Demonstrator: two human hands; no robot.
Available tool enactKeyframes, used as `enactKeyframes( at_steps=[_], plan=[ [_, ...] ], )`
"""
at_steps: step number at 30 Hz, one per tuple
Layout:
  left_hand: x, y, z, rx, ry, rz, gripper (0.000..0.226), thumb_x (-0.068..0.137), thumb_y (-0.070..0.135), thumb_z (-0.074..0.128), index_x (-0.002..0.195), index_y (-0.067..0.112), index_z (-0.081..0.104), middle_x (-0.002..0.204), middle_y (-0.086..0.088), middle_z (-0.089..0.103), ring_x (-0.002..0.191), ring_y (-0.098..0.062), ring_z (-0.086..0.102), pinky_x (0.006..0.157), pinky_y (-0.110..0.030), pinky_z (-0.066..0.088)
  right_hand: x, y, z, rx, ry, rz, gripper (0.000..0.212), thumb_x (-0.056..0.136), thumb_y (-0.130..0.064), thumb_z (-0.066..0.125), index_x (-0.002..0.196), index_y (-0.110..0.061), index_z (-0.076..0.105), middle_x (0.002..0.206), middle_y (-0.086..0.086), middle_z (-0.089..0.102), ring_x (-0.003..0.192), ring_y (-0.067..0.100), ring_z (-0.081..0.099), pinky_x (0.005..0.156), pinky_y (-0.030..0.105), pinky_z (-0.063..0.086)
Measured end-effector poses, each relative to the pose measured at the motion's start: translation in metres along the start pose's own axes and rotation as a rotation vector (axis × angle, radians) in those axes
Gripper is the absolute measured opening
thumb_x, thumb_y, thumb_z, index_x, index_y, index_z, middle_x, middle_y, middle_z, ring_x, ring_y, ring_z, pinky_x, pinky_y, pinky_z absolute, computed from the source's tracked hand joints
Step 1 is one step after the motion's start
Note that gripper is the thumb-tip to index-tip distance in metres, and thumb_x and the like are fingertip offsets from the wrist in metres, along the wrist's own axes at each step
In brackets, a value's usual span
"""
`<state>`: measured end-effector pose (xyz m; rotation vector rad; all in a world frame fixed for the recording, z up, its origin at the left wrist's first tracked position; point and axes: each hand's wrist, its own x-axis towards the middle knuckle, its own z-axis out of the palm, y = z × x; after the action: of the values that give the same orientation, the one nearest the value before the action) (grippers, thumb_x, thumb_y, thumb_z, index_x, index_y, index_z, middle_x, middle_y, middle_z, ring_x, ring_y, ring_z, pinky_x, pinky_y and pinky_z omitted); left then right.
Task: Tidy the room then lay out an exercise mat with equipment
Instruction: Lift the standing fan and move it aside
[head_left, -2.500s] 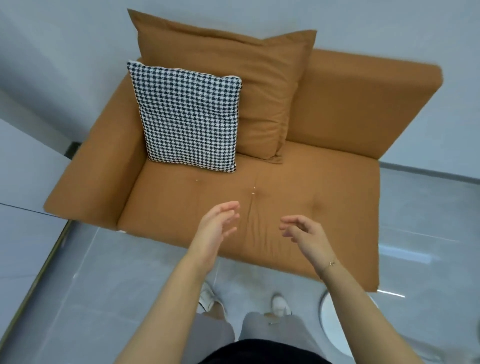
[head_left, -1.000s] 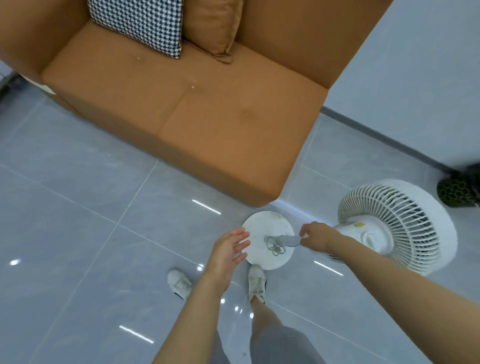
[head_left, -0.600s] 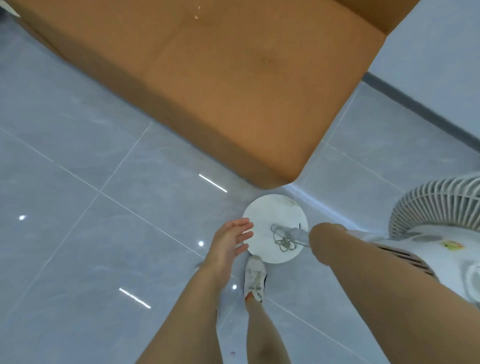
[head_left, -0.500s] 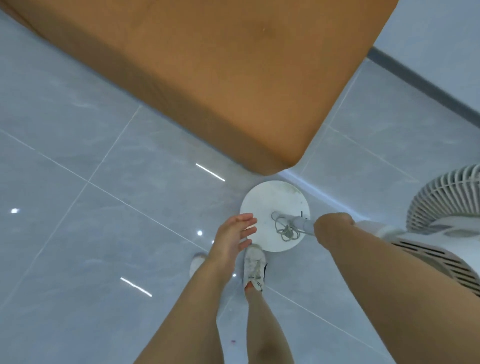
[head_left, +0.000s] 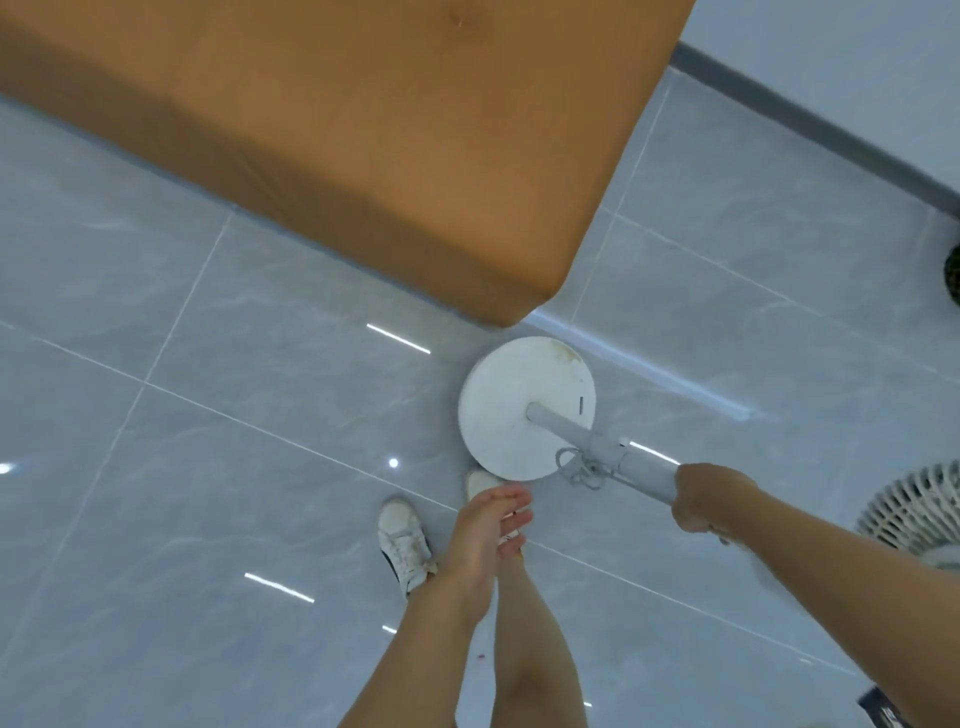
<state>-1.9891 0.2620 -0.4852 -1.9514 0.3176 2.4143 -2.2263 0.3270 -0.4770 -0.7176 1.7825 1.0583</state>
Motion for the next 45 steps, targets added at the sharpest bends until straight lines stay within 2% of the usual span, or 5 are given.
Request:
enactKeyframes(
  at_steps=[6, 13, 18, 23, 45],
  plan=[
    [-0.033, -0.013, 0.000, 0.006, -0.016, -0.130, 0.008, 0.092, 0.011, 0.058, 0.099, 0.010, 0.061, 0.099, -0.009, 0.064, 0.086, -0.018, 0.060, 0.076, -0.027, 0.046, -0.054, 0.020, 0.008, 0.416, -0.214, -0.130, 0.044, 0.074, -0.001, 0.055, 0.116, -0.003, 0.043, 0.064, 0.013, 0.052, 0.043, 0.019, 0.052, 0.042, 0.023, 0.043],
    [-0.114, -0.008, 0.017, -0.180, -0.124, -0.181, 0.051, 0.086, 0.035, 0.067, 0.127, 0.009, 0.053, 0.124, -0.011, 0.054, 0.120, -0.025, 0.053, 0.110, -0.042, 0.035, -0.156, 0.000, 0.015, 0.473, -0.262, -0.390, 0.044, 0.070, -0.005, 0.058, 0.113, -0.006, 0.048, 0.069, 0.012, 0.054, 0.043, 0.017, 0.052, 0.043, 0.026, 0.045],
    [-0.179, 0.015, 0.011, -0.621, 0.034, -0.010, 0.012, 0.090, 0.018, 0.062, 0.087, 0.007, 0.059, 0.081, -0.011, 0.060, 0.077, -0.023, 0.056, 0.079, -0.038, 0.050, -0.232, -0.015, 0.000, 0.436, -0.231, -0.526, 0.038, 0.074, -0.005, 0.059, 0.110, -0.011, 0.048, 0.072, 0.007, 0.053, 0.046, 0.015, 0.051, 0.042, 0.026, 0.044],
    [-0.232, 0.028, -0.009, -0.726, 0.154, 0.051, 0.037, 0.092, 0.022, 0.059, 0.062, 0.016, 0.039, 0.038, 0.003, 0.042, 0.049, -0.014, 0.040, 0.050, -0.026, 0.043, -0.291, -0.036, -0.001, 0.336, -0.116, -0.580, 0.036, 0.068, -0.009, 0.062, 0.102, -0.010, 0.050, 0.069, 0.008, 0.057, 0.047, 0.018, 0.054, 0.045, 0.026, 0.046],
    [-0.408, 0.046, -0.146, -1.080, 0.185, 0.480, 0.024, 0.080, 0.016, 0.070, 0.067, 0.015, 0.050, 0.048, 0.003, 0.050, 0.052, -0.015, 0.049, 0.062, -0.029, 0.049, -0.450, -0.142, -0.028, 0.137, -0.012, -0.978, 0.049, 0.072, -0.044, 0.076, 0.097, -0.007, 0.057, 0.056, 0.008, 0.056, 0.042, 0.018, 0.051, 0.048, 0.026, 0.046]
  ],
)
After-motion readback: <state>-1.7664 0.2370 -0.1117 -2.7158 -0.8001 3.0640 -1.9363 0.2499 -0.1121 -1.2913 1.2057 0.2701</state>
